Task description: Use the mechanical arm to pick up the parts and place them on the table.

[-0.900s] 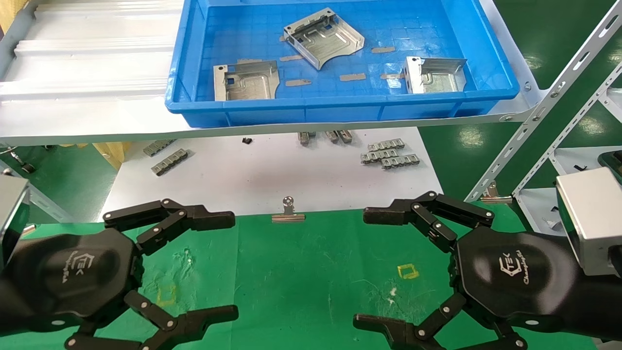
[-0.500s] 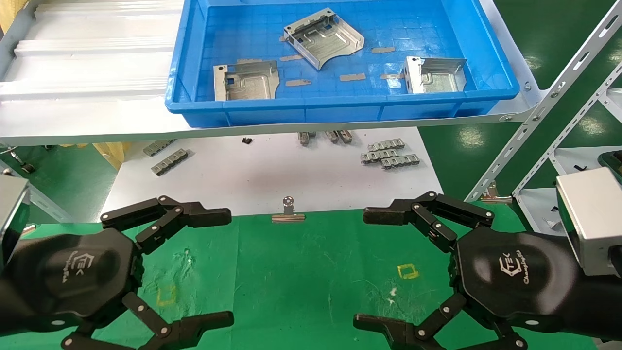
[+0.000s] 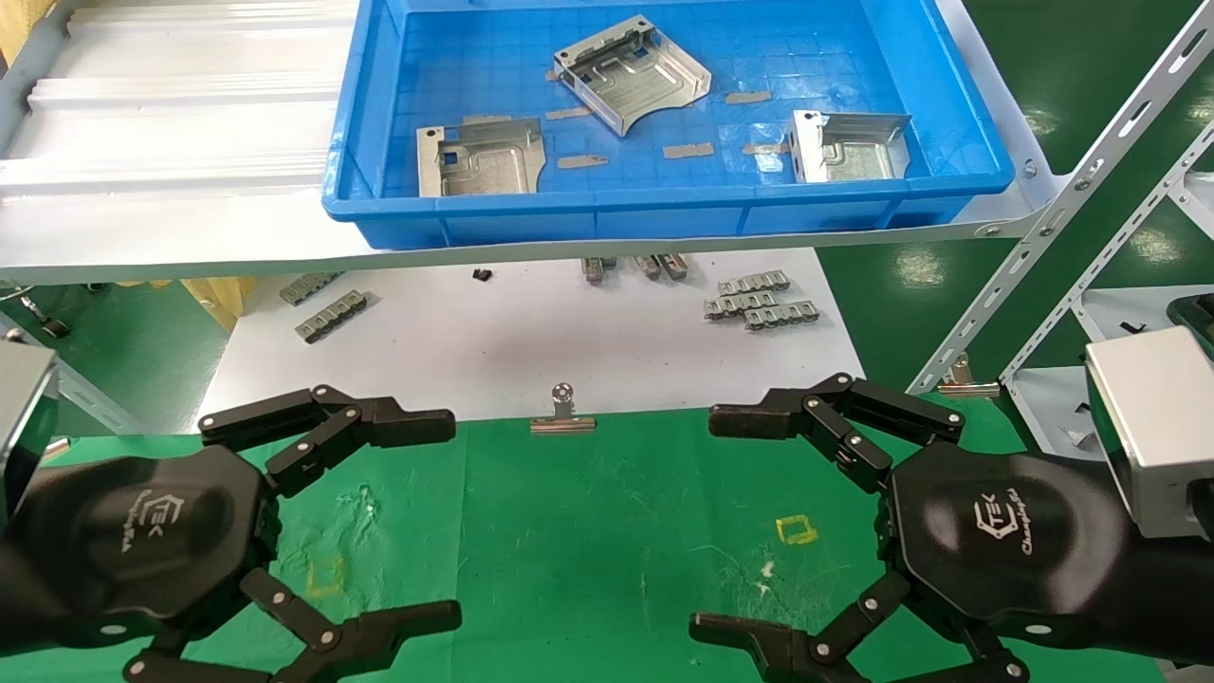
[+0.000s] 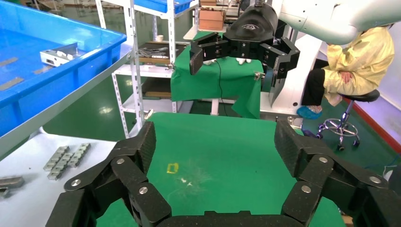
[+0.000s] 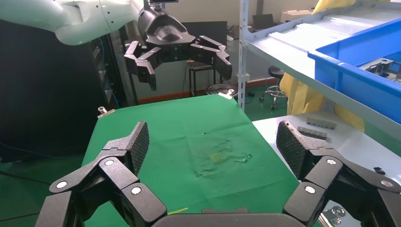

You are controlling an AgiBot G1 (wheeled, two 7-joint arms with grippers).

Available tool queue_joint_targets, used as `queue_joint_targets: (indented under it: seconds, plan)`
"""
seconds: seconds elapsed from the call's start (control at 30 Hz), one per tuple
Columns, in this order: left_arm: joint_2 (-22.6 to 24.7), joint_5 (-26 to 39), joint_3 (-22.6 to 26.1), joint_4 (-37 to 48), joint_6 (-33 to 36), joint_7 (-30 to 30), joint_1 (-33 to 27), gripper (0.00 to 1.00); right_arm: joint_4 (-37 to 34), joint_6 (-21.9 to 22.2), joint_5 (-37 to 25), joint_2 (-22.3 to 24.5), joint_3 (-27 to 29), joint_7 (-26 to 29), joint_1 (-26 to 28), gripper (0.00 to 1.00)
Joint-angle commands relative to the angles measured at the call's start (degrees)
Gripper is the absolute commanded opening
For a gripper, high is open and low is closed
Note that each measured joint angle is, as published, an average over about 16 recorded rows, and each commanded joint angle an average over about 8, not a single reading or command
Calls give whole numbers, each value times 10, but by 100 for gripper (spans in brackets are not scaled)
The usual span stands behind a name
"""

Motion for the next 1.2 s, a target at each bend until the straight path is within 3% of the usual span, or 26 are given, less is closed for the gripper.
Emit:
queue_joint_targets:
  seconds: [0.03, 0.37, 0.57, 0.93, 1.2]
  plan:
    - [0, 0, 0, 0, 0, 0, 0, 0, 0, 0, 0, 0, 0, 0, 0, 100]
    - [0, 0, 0, 0, 0, 0, 0, 0, -1, 11, -1, -7, 2, -1, 8, 100]
    - [0, 0, 0, 0, 0, 0, 0, 0, -8, 86, -40, -45, -4, 15, 68, 100]
    - [0, 0, 0, 0, 0, 0, 0, 0, -110, 291, -282, -192, -117, 139, 270, 100]
    - [0, 0, 1, 0, 0, 0, 0, 0, -251, 373, -454, -326, -211, 219, 401, 100]
